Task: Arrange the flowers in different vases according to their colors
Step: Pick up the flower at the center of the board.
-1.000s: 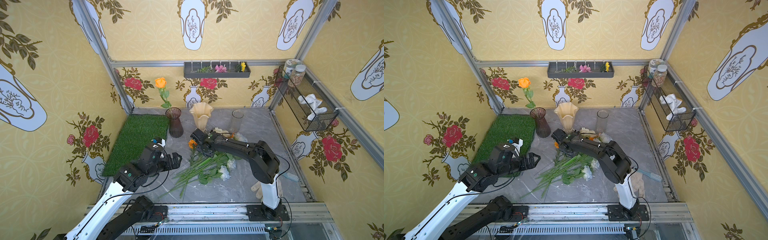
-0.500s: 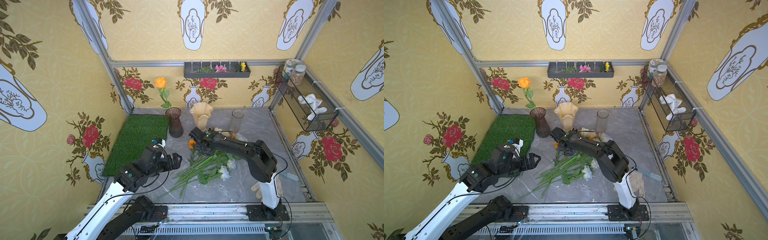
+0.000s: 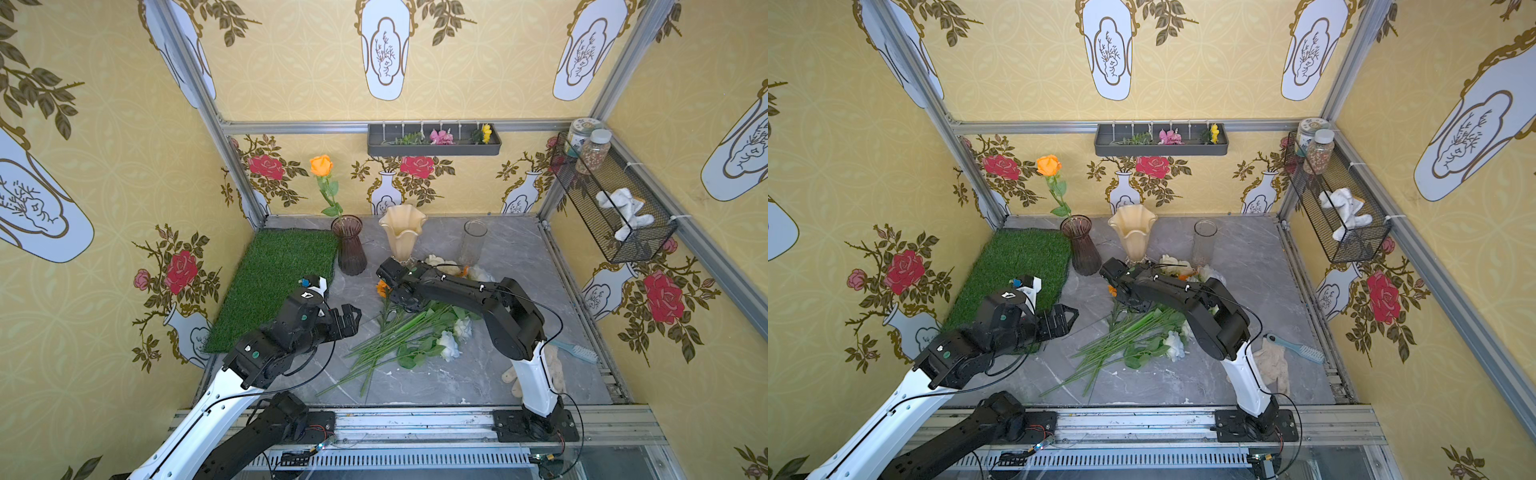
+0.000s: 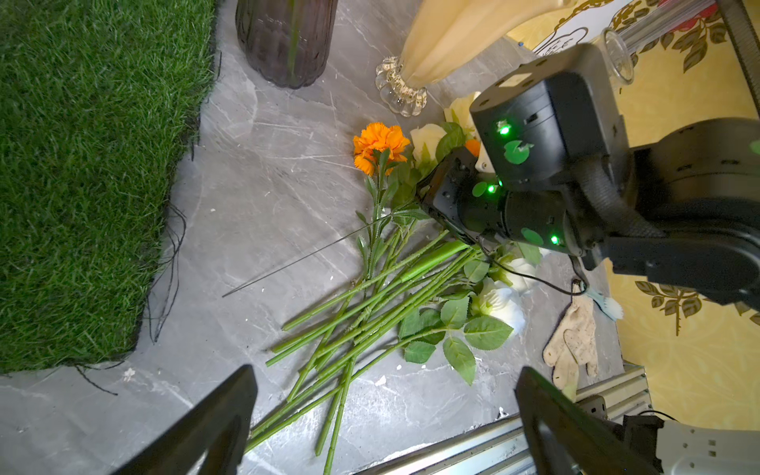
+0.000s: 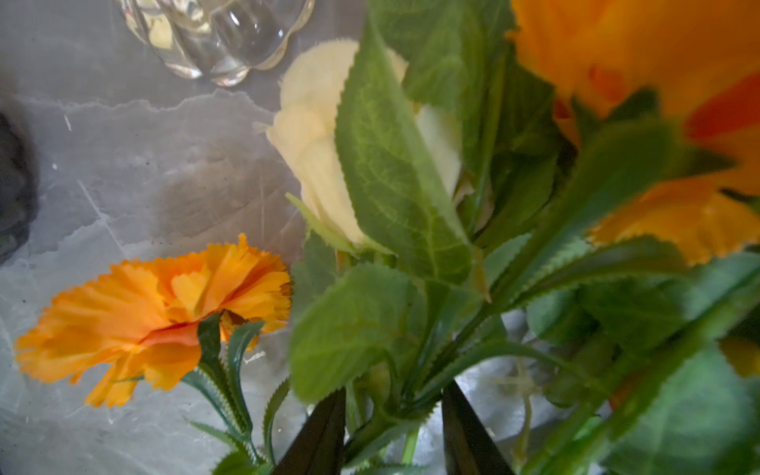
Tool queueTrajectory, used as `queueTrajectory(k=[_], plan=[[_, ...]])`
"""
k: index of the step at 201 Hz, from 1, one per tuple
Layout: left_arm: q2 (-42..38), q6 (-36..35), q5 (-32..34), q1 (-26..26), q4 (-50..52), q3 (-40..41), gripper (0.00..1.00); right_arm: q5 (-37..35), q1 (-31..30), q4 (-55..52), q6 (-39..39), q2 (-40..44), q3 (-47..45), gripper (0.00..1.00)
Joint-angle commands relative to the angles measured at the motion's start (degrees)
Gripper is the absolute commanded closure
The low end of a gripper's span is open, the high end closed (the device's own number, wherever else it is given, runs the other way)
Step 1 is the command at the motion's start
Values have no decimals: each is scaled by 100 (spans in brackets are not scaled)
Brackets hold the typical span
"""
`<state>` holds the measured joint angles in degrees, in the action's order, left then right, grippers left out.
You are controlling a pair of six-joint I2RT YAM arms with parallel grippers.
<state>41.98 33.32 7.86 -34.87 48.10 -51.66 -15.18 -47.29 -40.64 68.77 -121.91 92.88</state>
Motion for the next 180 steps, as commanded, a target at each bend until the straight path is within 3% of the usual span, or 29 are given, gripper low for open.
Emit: queueTrajectory(k=[1, 23, 45, 69, 144, 180], plan=[[-25, 23, 90, 3, -14, 33, 0, -86, -59, 4, 142, -59, 46, 59], [-43, 21, 117, -1, -11, 24, 0, -107, -77, -5, 194, -105, 7, 63], [-65, 29, 145, -1, -5, 23, 0, -157, -80, -26, 232, -25, -44, 80], [-93, 43, 169, -2, 6, 24, 0, -290, -96, -72, 286, 154, -55, 86], [-198, 47, 245, 0, 20, 24, 0, -885, -140, -191, 394, 842, -77, 95], [-275, 60, 247, -1, 10, 24, 0, -1176, -154, 294, 370, 1427, -504, 99]])
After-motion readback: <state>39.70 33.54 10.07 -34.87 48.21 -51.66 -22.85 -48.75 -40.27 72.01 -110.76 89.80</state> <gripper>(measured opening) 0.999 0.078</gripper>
